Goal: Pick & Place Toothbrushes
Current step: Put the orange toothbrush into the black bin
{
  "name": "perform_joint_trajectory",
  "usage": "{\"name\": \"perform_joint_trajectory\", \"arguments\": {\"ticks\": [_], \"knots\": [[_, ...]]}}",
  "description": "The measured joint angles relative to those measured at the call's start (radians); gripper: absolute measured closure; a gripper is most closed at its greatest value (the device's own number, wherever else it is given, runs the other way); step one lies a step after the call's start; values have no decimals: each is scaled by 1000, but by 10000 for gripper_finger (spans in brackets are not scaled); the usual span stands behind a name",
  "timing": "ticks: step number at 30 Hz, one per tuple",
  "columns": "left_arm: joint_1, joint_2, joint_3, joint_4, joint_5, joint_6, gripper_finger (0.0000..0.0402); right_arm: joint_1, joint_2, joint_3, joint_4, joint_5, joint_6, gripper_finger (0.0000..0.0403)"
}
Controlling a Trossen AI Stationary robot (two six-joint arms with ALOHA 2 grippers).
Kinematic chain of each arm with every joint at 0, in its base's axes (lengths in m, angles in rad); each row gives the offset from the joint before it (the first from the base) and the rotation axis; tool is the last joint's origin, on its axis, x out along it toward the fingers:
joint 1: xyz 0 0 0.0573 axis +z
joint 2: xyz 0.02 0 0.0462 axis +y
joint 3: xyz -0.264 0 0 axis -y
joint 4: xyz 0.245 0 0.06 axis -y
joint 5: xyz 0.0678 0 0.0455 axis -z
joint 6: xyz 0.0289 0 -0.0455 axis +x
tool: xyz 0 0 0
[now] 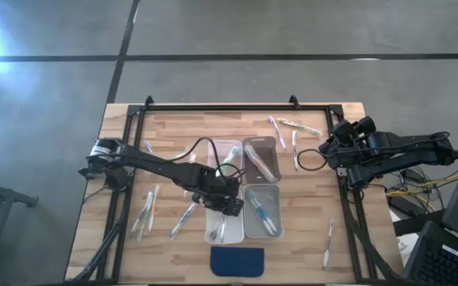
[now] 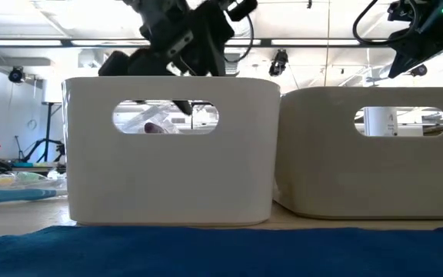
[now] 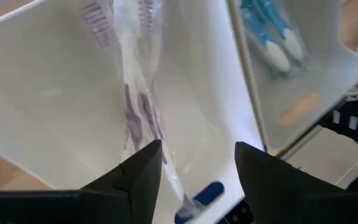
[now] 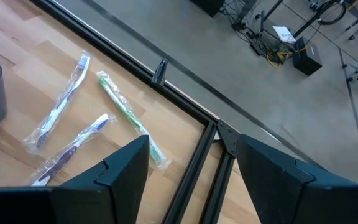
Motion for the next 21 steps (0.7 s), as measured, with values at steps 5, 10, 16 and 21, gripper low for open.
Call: {"name": "perform_joint_trajectory", "arguments": {"ticks": [5,10,16,21], "knots": [[-30,-39,0,2,-17,-4,195,0,0,0,2,0,-4,176],[-94,-41,25,14,-27,-2,195,0,0,0,2,0,-4,165],[-140,-42,29,50,-40,41,195,0,0,0,5,-1,-7,149],[-125,-22,11,44,-61,-4,195,0,0,0,5,-1,-7,142]]}}
